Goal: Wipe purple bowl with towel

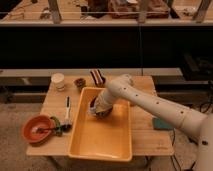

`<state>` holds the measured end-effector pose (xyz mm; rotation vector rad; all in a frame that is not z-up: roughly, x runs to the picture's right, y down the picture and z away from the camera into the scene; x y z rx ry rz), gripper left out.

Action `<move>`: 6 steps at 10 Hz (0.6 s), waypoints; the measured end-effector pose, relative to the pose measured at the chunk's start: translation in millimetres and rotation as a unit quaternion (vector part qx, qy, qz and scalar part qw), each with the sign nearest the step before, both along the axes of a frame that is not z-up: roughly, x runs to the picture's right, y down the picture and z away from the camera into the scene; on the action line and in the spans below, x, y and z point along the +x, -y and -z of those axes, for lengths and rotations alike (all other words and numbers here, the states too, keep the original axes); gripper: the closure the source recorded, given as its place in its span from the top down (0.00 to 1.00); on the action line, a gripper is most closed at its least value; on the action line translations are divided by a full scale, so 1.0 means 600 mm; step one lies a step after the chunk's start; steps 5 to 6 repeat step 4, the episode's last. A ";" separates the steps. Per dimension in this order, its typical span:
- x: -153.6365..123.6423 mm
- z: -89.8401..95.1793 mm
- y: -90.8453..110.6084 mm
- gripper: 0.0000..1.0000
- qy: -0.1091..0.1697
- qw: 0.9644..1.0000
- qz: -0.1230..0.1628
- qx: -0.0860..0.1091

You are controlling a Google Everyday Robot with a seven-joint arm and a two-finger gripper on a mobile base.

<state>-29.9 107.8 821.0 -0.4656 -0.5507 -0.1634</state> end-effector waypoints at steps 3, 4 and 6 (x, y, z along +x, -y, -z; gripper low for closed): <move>0.084 0.007 -0.017 0.00 -0.020 1.000 -0.021 -0.009; 0.101 0.000 -0.014 0.00 -0.030 0.999 -0.031 -0.009; 0.101 0.000 -0.014 0.00 -0.030 0.999 -0.031 -0.009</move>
